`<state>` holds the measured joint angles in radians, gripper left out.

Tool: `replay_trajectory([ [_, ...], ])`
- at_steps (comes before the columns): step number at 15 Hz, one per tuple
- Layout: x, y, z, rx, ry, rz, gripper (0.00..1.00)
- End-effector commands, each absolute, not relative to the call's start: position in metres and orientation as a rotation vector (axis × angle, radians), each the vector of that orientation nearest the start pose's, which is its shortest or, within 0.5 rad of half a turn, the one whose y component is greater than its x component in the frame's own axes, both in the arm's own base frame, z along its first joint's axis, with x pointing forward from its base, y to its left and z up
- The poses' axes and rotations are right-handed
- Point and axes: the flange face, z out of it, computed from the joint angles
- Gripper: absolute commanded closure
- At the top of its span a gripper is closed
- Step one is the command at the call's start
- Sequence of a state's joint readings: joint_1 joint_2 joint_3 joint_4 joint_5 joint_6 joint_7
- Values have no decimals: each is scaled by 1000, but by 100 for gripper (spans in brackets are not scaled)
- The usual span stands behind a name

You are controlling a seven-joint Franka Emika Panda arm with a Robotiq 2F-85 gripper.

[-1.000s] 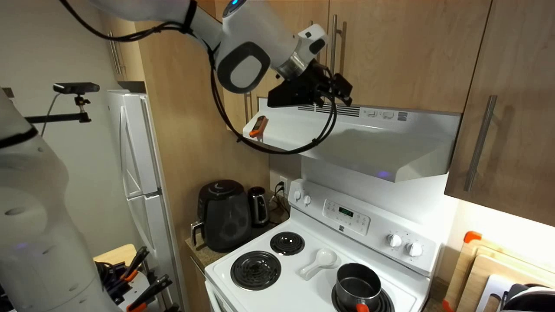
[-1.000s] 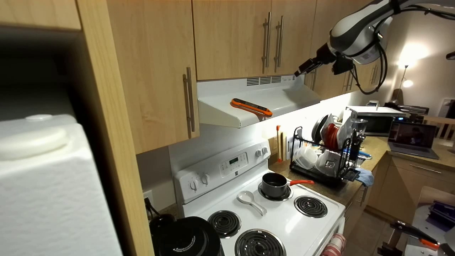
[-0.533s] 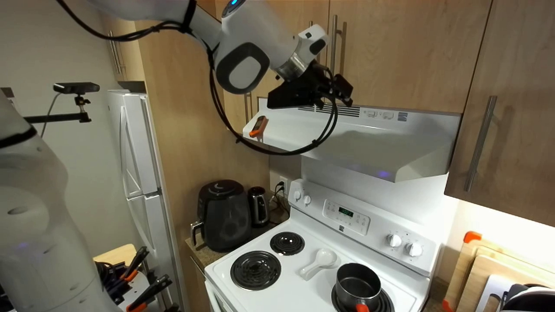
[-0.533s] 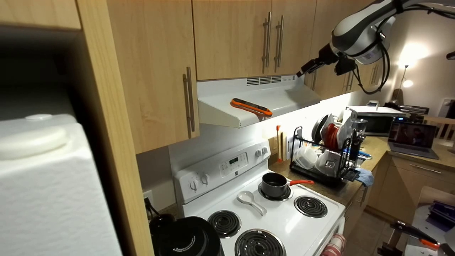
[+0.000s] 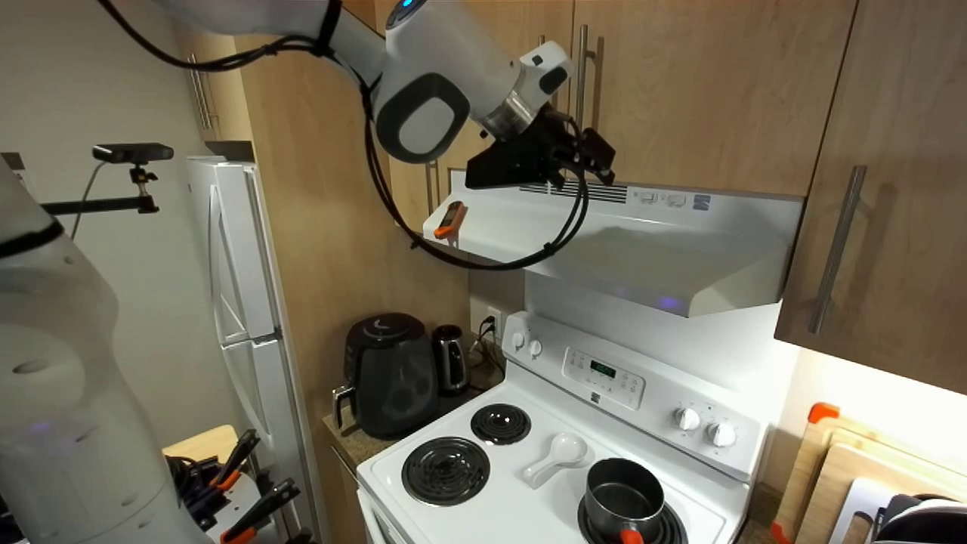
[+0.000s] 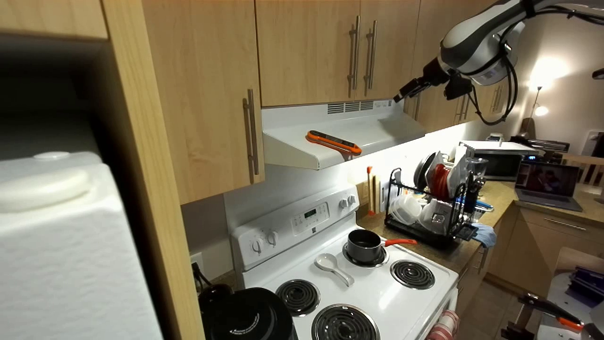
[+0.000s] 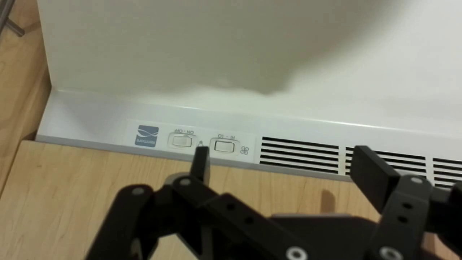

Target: Flip the switch on the white object.

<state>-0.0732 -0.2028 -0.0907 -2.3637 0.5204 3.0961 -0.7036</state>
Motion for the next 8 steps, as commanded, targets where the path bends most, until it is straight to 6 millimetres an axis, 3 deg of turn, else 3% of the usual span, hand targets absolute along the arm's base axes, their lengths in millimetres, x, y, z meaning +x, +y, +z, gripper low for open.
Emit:
replay_trajectory([
  [1,501,-127,511,-2912,-35,-1469,0],
  [8,493,-123,514,-2911,-57,-1472,0],
])
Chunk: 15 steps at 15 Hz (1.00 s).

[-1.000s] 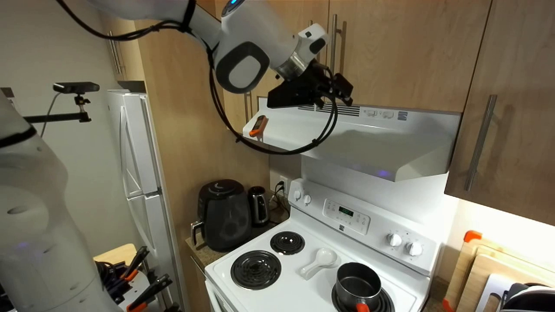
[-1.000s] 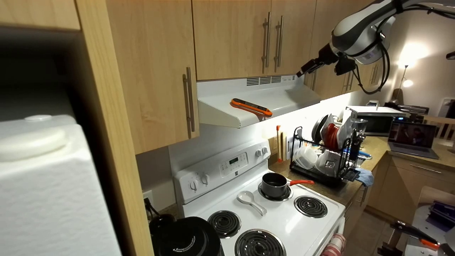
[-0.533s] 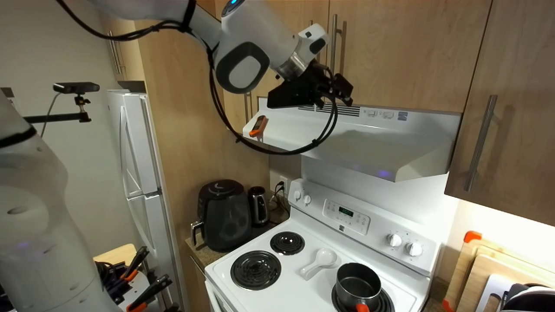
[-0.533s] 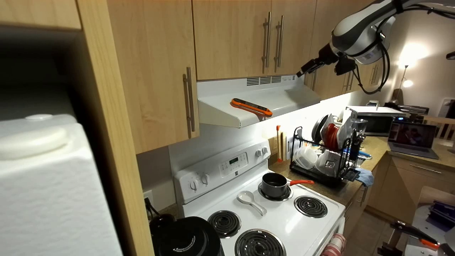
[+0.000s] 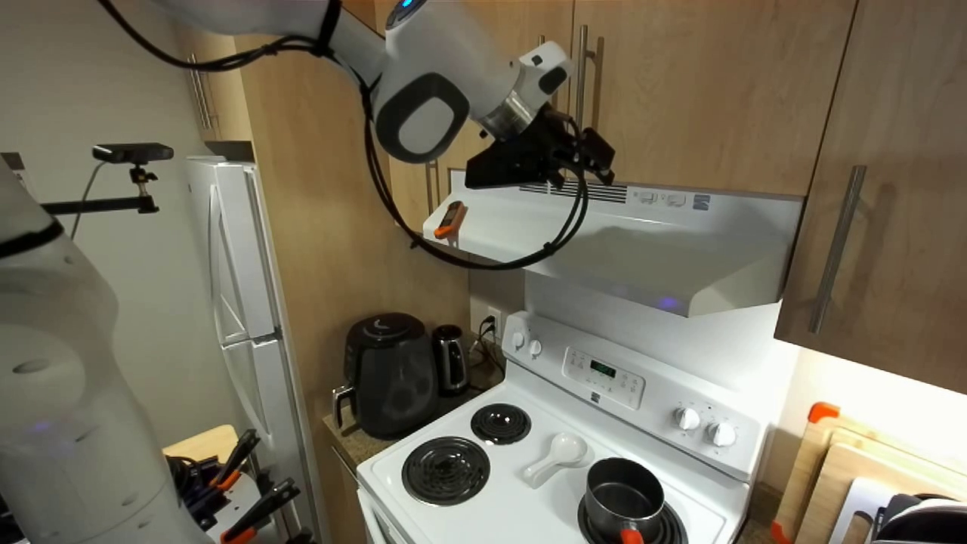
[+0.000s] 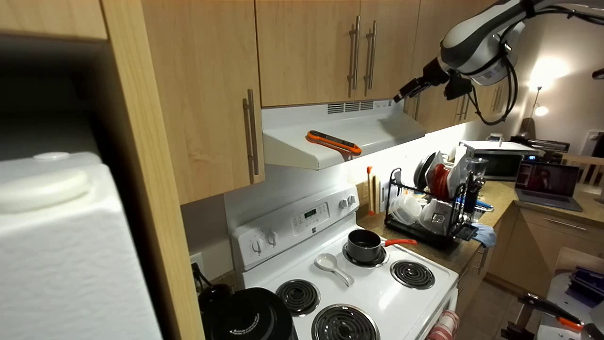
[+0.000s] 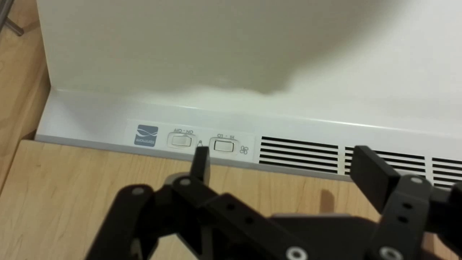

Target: Flip the switch on the white object.

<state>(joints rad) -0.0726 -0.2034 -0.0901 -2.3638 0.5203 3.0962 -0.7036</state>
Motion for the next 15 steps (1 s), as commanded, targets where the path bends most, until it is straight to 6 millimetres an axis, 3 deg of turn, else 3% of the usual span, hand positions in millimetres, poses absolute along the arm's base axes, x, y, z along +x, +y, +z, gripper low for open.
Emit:
replay_trajectory([
  [1,489,-123,514,-2912,-59,-1470,0],
  [5,472,-131,519,-2920,-45,-1460,0],
  [8,447,-145,523,-2925,-34,-1418,0],
  [12,419,-149,532,-2868,-27,-1351,0],
  [15,407,-150,544,-2824,-42,-1426,0],
])
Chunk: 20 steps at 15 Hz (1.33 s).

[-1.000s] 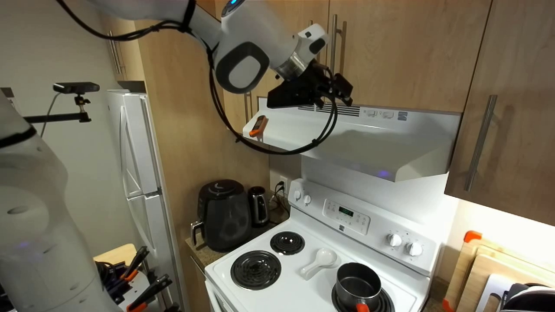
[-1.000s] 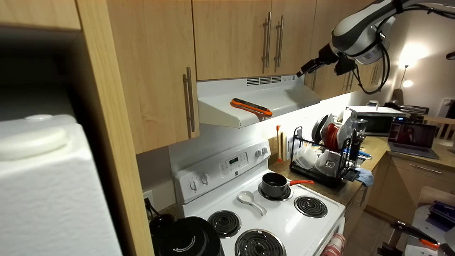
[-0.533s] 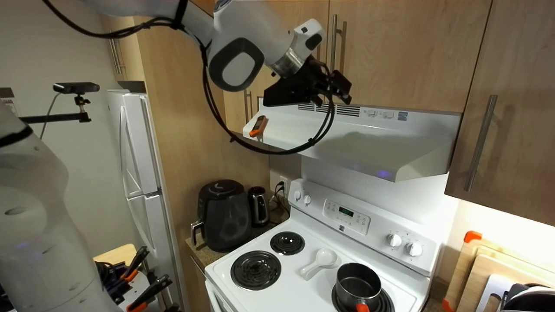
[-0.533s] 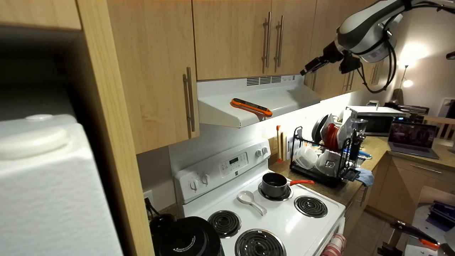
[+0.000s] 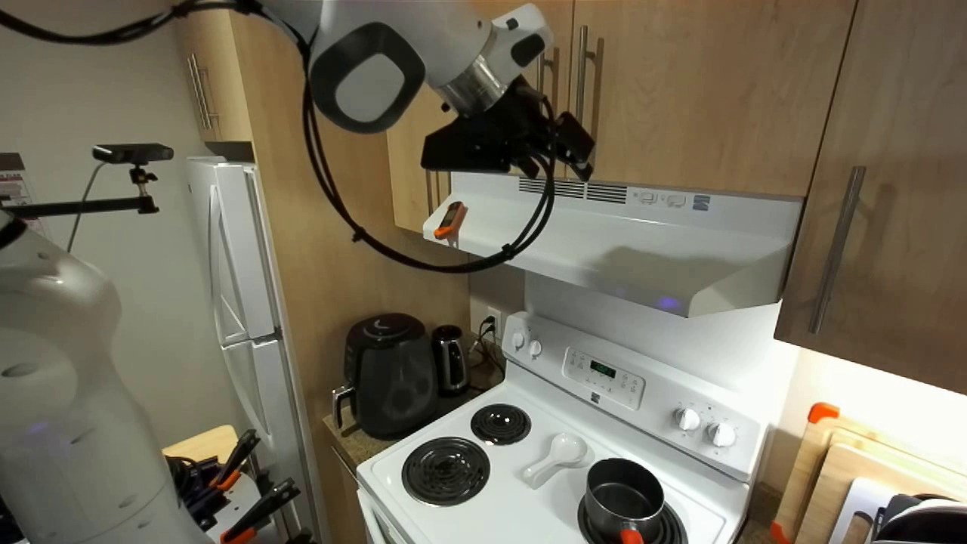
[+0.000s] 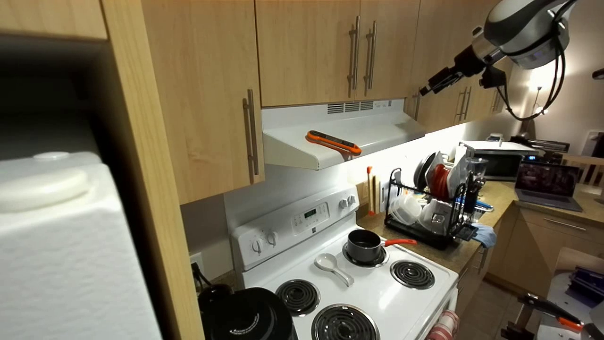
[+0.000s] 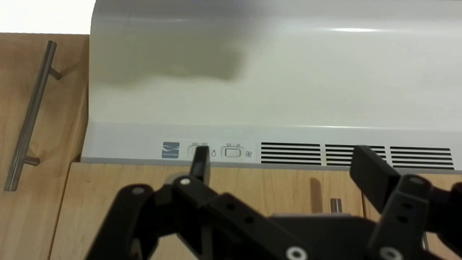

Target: Flip the switch on the white object.

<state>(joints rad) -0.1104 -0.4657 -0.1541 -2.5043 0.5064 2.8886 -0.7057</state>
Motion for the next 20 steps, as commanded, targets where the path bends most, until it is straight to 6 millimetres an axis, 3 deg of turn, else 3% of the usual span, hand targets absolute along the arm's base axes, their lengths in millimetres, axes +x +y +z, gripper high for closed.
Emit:
replay_trajectory([
  [1,405,-151,548,-2829,-43,-1460,0],
  [4,403,-151,551,-2837,-36,-1532,0],
  [7,405,-144,541,-2851,-17,-1547,0],
  [14,431,-109,510,-2880,-35,-1614,0],
  [15,433,-90,501,-2879,-38,-1619,0],
  [20,451,-64,474,-2886,19,-1635,0],
])
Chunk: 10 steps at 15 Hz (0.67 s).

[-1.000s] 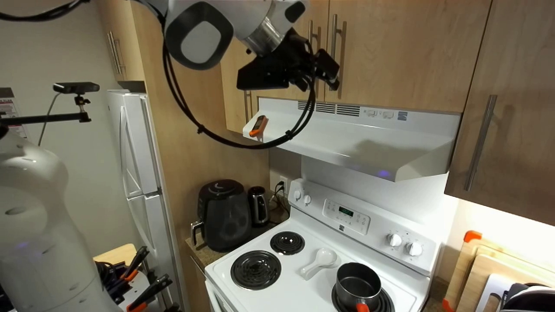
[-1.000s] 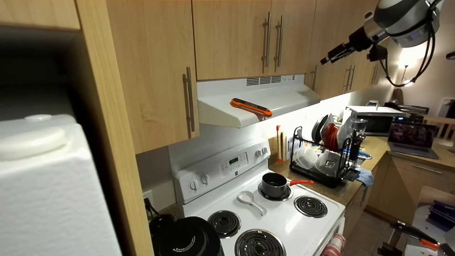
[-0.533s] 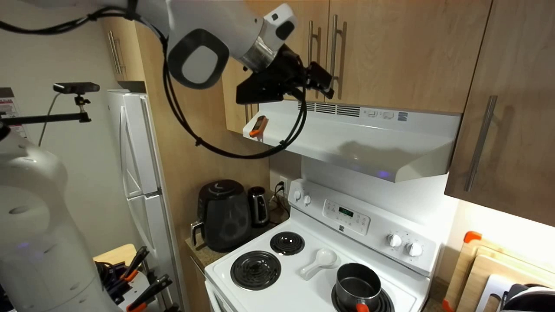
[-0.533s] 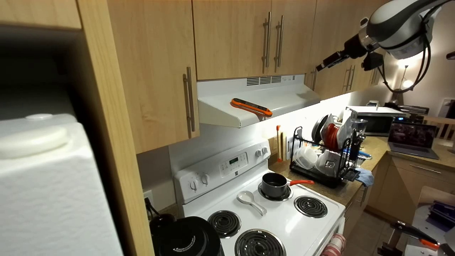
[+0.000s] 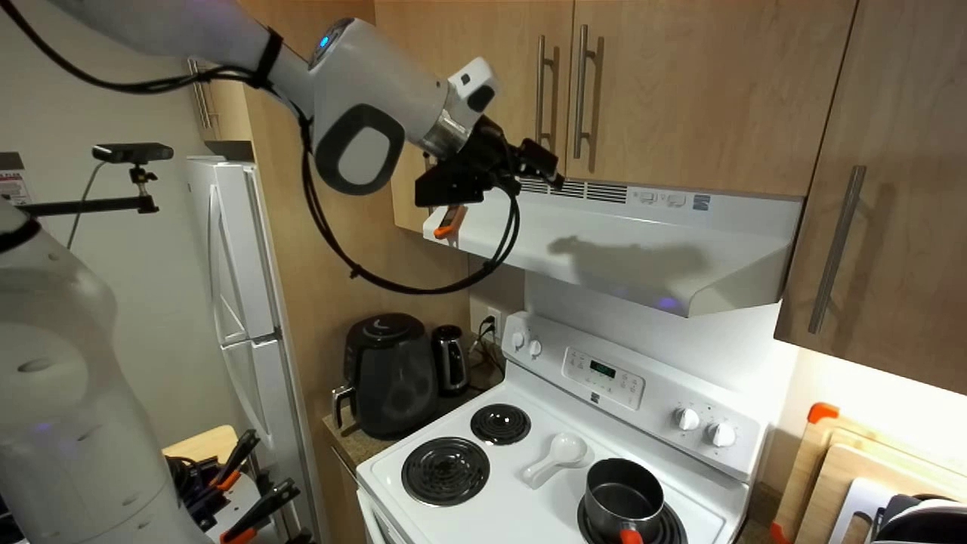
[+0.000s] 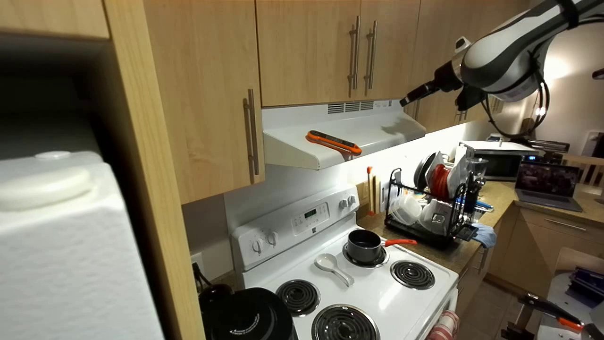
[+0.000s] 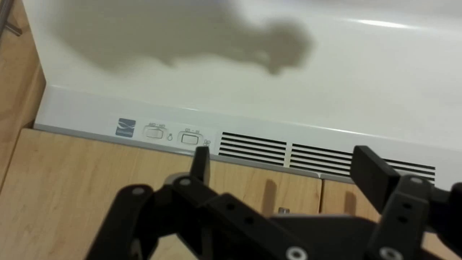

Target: Flip the switch on the white object.

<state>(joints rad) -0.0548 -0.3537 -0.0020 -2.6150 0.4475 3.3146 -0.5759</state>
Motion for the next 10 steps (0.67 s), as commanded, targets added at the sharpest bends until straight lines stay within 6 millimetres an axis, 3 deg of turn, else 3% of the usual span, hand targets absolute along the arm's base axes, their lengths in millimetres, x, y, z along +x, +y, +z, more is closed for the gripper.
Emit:
replay_trajectory([
  [1,452,-61,468,-2898,38,-1614,0],
  [3,451,-61,459,-2918,85,-1593,0],
  [4,452,-94,468,-2953,111,-1602,0],
  [7,435,-120,479,-2976,241,-1636,0],
  [8,445,-107,470,-2962,181,-1606,0],
  [10,439,-125,476,-2978,241,-1626,0],
])
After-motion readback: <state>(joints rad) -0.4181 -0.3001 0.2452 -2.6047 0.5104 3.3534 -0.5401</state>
